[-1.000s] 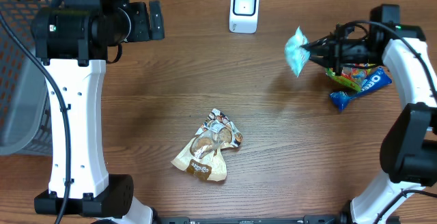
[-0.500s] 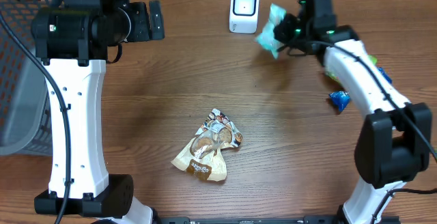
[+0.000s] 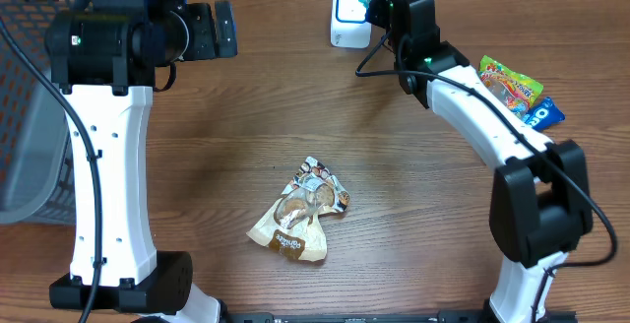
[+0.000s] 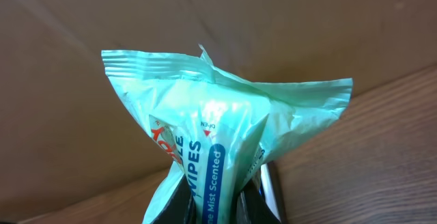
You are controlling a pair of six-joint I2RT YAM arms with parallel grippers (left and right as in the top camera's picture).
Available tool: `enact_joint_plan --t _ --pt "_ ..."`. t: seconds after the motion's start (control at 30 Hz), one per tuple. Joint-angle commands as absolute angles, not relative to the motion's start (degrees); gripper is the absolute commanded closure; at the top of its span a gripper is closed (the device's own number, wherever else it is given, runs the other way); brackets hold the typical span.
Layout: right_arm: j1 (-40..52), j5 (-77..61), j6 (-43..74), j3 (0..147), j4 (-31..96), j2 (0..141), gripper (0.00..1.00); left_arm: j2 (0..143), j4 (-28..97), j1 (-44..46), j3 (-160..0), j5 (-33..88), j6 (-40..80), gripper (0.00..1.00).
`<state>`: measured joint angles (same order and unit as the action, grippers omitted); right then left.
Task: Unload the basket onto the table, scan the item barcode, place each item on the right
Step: 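Hold the wipes pack in front of the scanner window, then move the wipes pack right and drop it beside the Oreo pack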
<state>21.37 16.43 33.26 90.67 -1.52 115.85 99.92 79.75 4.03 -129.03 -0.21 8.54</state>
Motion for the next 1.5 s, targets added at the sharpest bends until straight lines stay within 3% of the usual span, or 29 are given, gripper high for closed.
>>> enact_joint_plan --t 0.0,0.47,0.97,1.47 --pt "21.4 14.0 34.5 94.5 -2.5 120.7 0.96 100.1 79.7 4.1 -129.1 -0.2 7.5 0.00" --pt "23.2 12.7 35.7 103.2 -4.6 130.4 0.96 100.1 79.7 4.1 -129.1 -0.2 7.5 0.00" --pt "24.1 12.9 38.0 103.2 -7.2 131.8 0.96 100.1 79.7 4.1 -129.1 -0.2 7.5 0.00" --pt "24.1 12.1 34.2 103.3 -1.8 128.9 0.96 100.1 79.7 4.1 -129.1 -0.2 7.5 0.00"
